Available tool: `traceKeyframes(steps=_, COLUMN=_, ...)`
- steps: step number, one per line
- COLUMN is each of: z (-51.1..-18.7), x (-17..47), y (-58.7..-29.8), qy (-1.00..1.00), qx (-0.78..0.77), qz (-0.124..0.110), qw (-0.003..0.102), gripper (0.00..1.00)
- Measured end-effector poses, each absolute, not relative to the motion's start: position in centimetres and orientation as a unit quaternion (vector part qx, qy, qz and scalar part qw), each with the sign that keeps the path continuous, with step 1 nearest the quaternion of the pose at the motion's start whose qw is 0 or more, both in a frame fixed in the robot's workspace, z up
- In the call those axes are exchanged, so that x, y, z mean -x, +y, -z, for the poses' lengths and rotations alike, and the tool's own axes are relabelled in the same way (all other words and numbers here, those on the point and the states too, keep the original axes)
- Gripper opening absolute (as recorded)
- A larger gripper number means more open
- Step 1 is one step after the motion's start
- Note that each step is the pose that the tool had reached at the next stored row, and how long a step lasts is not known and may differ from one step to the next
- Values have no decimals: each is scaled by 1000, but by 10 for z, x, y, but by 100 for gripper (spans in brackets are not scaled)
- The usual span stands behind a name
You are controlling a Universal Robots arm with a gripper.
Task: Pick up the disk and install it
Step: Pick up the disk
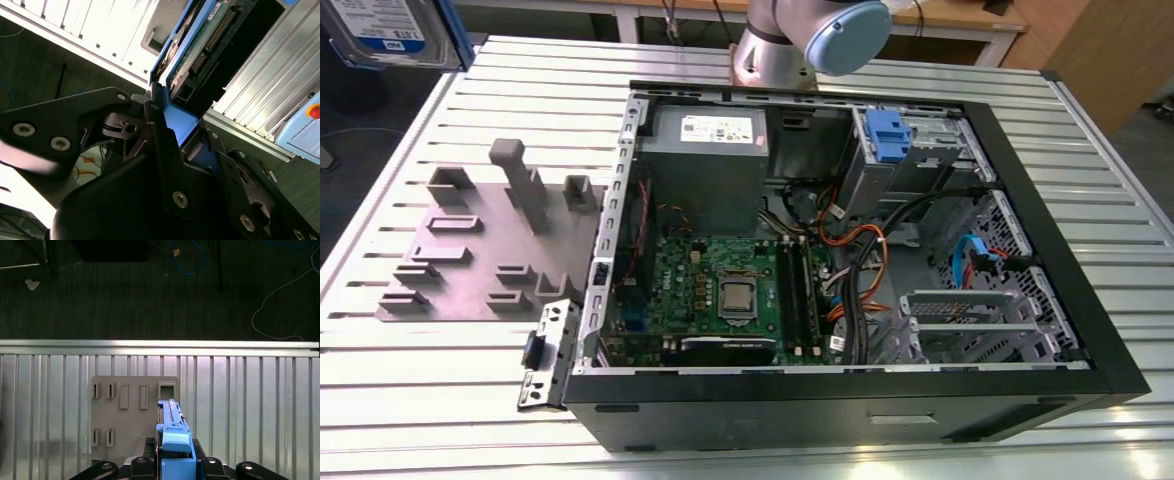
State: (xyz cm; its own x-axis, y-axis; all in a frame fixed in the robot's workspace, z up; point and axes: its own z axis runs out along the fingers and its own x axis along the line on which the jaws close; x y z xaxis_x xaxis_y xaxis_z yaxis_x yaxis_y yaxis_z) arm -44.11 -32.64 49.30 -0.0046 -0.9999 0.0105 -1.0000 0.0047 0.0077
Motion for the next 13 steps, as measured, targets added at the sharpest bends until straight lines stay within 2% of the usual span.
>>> traceKeyframes(steps=13, z=-500, x=441, y=-326, qy=-709, qx=-705, qz=-1, qw=6, gripper=36)
